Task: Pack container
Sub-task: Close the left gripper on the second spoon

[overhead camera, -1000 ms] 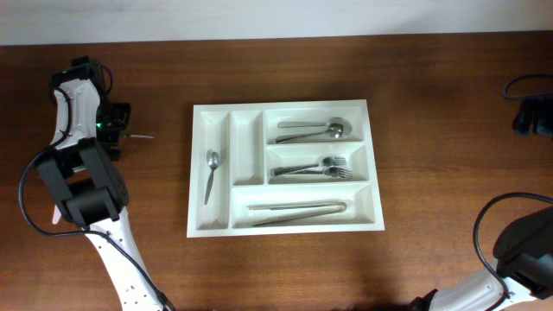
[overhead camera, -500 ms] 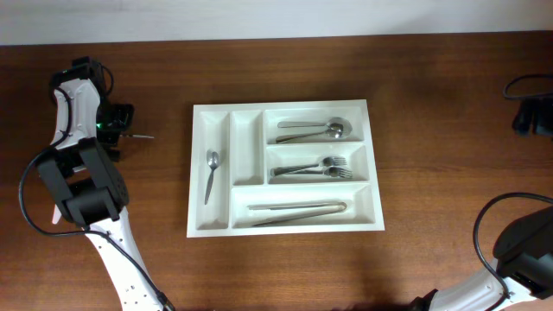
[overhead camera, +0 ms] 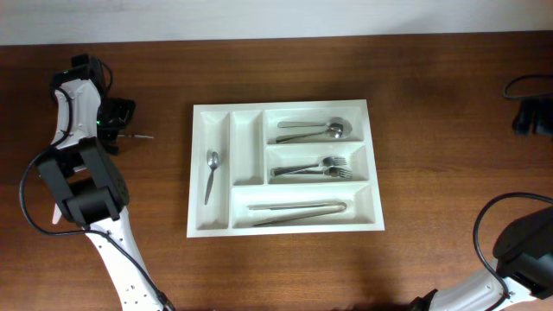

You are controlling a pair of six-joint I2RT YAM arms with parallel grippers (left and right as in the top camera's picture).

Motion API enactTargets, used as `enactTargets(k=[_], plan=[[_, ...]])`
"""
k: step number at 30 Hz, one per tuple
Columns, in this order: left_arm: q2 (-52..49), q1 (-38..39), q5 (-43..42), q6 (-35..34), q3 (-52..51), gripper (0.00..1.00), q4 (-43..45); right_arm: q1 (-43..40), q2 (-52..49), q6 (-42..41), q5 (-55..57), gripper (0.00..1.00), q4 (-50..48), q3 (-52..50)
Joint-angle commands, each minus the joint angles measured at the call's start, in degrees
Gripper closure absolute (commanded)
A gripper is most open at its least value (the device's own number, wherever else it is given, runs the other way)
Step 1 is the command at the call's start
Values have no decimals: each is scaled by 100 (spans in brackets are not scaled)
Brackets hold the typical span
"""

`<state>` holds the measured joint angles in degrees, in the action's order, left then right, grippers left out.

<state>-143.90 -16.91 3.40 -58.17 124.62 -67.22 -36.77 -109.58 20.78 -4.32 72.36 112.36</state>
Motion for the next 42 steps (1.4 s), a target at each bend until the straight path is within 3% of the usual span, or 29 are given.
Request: enactTargets(k=[1, 12, 15, 18, 32, 42], plan=[[-313, -15, -81, 149, -186, 1, 59, -37, 9, -44, 9, 1, 0, 2], [-332, -15, 197, 149, -192, 1, -251, -37, 9, -44, 9, 1, 0, 2], [-332, -15, 197, 146, -192, 31, -243, -37, 9, -44, 9, 1, 0, 2], [-332, -15, 199, 146, -192, 52, -238, -37, 9, -44, 11, 1, 0, 2], [-332, -15, 199, 149, -190, 57, -219, -37, 9, -44, 9, 1, 0, 2], [-332, -15, 197, 146, -190, 78, -175, -37, 9, -44, 9, 1, 0, 2]])
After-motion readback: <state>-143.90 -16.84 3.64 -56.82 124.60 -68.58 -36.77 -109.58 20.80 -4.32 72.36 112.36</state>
